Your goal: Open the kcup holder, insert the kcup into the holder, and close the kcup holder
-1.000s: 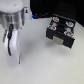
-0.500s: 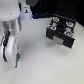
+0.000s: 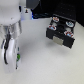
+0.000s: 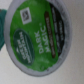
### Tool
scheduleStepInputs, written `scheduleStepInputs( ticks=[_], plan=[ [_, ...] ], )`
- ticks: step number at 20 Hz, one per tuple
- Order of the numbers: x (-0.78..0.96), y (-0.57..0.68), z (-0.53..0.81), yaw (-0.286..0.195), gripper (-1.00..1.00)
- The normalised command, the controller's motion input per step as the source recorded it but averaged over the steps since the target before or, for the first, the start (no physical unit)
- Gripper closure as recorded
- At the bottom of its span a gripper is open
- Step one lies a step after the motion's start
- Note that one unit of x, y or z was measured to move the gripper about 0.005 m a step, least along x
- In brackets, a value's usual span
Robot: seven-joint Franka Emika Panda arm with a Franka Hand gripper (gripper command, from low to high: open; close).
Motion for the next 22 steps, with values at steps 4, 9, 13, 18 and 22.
scheduleStepInputs(
  ticks=[4, 9, 13, 18, 22],
  plan=[
    [0.07, -0.02, 0.13, -0.072, 1.0],
    [0.09, 0.02, 0.19, -0.058, 1.0],
    [0.08, 0.19, 0.62, -0.037, 1.0],
    [0.07, 0.4, 0.85, 0.001, 1.0],
    [0.09, 0.54, 0.78, 0.009, 1.0]
  ],
)
